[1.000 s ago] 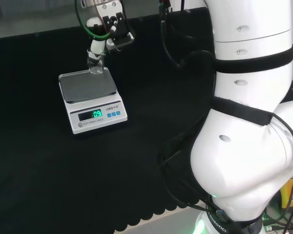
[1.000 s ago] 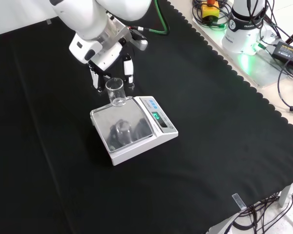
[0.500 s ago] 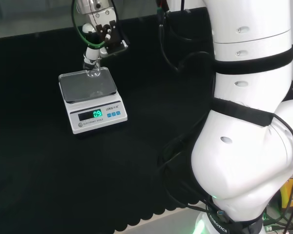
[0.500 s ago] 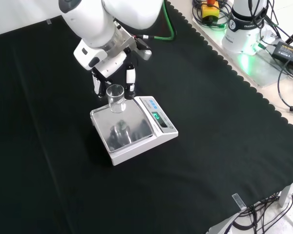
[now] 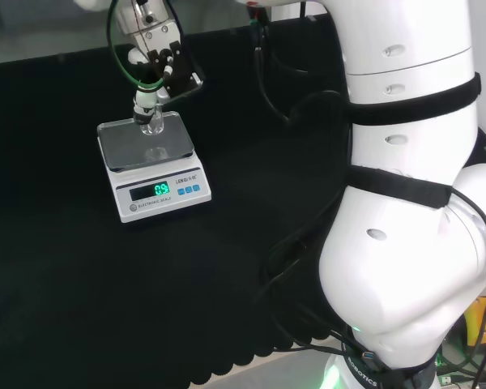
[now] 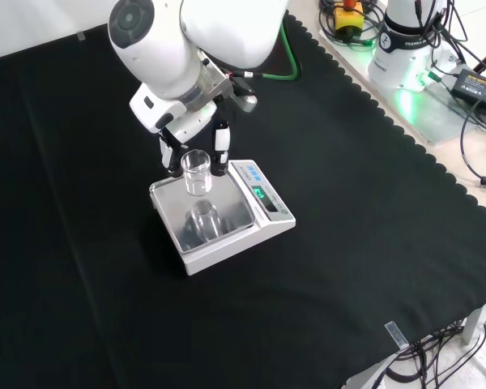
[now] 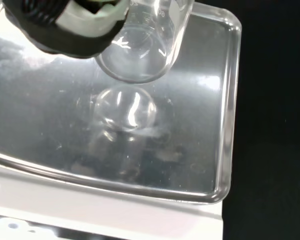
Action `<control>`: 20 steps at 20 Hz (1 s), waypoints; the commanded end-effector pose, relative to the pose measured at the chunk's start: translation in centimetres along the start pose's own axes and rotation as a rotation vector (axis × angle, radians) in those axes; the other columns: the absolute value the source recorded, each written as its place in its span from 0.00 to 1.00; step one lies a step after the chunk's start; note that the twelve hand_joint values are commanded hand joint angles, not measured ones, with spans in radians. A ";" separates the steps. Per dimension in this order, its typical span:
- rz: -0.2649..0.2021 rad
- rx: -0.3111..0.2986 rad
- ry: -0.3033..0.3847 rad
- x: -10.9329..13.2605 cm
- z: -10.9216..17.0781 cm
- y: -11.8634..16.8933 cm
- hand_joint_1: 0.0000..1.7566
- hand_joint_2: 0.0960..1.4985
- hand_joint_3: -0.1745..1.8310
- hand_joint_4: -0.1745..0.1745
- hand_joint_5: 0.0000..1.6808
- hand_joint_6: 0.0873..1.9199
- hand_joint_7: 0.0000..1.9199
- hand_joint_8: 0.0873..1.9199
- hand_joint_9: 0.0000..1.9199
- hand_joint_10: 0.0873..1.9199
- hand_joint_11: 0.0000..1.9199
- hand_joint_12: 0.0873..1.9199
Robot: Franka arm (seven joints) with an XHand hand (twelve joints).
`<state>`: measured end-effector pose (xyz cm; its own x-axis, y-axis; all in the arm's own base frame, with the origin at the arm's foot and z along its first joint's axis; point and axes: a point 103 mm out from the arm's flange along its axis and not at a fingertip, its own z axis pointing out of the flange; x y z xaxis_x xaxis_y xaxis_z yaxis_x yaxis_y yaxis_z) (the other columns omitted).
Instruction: Put the beaker on the electronic balance.
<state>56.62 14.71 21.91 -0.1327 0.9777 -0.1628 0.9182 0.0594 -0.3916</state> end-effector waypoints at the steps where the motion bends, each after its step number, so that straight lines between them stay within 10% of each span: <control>1: -0.008 0.011 -0.007 1.1 0.2 0.8 0.65 0.67 0.09 0.32 0.67 0.37 0.62 0.32 0.83 0.00 0.89 0.20; 20: 0.006 0.062 0.024 0.9 2.7 3.3 0.65 0.67 0.09 0.31 0.67 0.37 0.62 0.32 0.83 0.00 0.89 0.20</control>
<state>58.18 15.83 18.83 -0.1261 0.9809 -0.1479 0.8971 0.0491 -0.4390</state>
